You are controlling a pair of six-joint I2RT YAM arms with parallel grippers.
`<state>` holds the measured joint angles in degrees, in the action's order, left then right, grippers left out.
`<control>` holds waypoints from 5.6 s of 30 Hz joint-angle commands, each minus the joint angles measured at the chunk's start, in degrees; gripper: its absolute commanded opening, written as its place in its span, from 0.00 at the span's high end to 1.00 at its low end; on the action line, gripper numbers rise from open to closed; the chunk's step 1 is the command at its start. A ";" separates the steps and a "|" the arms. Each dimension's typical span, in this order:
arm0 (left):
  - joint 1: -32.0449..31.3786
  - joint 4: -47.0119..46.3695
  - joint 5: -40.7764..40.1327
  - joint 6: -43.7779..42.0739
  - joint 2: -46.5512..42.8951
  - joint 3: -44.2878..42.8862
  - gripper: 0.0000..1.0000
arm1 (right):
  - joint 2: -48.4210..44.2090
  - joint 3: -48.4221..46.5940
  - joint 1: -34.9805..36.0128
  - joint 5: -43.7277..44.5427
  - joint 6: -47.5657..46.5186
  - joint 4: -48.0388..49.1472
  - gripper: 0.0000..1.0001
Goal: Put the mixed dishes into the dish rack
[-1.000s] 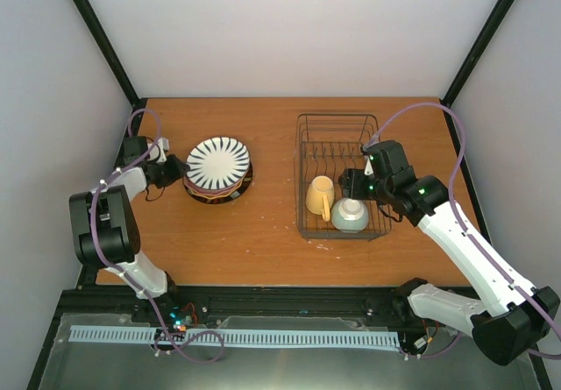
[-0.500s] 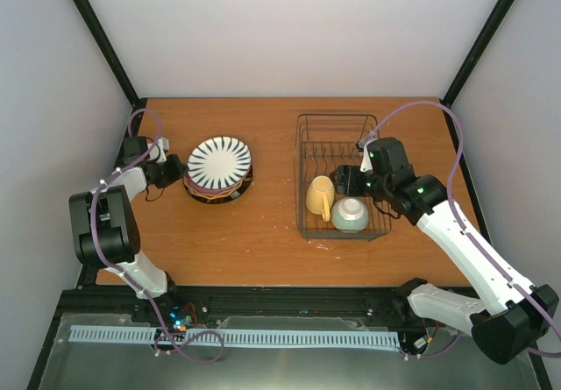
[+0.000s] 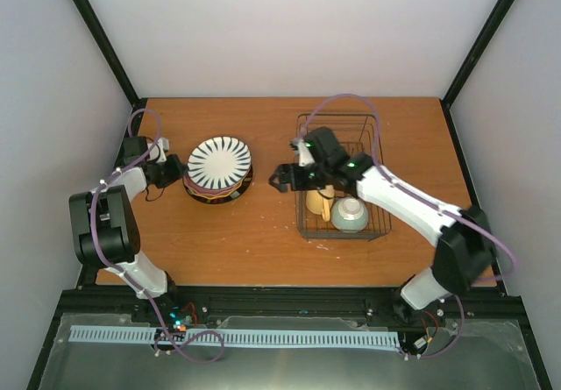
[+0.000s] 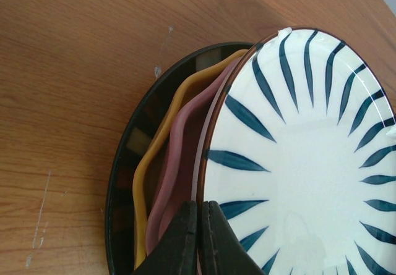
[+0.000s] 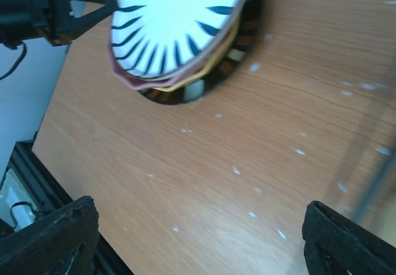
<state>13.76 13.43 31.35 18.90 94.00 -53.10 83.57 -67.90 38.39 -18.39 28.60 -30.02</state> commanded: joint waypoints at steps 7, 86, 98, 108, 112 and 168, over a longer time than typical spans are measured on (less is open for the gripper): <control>0.04 -1.26 2.49 -1.21 0.05 -0.53 0.99 | 21.58 -20.16 7.66 3.48 2.46 0.15 0.12; 0.06 -1.48 3.61 -2.19 0.74 -0.01 0.99 | 49.61 -45.68 9.33 10.34 10.52 -3.12 0.97; 0.04 -0.87 2.79 -2.21 0.58 -0.32 0.95 | 47.19 -42.87 9.33 8.94 10.46 -0.82 0.97; 0.04 -0.43 -0.22 -1.43 -0.83 -0.84 0.65 | 41.64 -36.18 7.85 3.32 12.68 7.63 0.97; 0.05 -0.41 -1.41 -1.32 -1.70 -0.87 0.57 | 40.17 -34.01 7.35 0.40 14.08 10.90 0.97; 0.06 -13.89 28.28 5.79 -8.98 3.01 0.99 | 36.23 -24.00 3.36 -22.56 25.87 35.89 0.58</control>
<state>16.05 -3.01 47.20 22.52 89.82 -47.94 125.10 -91.72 39.77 -35.73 54.85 -6.07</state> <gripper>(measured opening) 0.089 0.348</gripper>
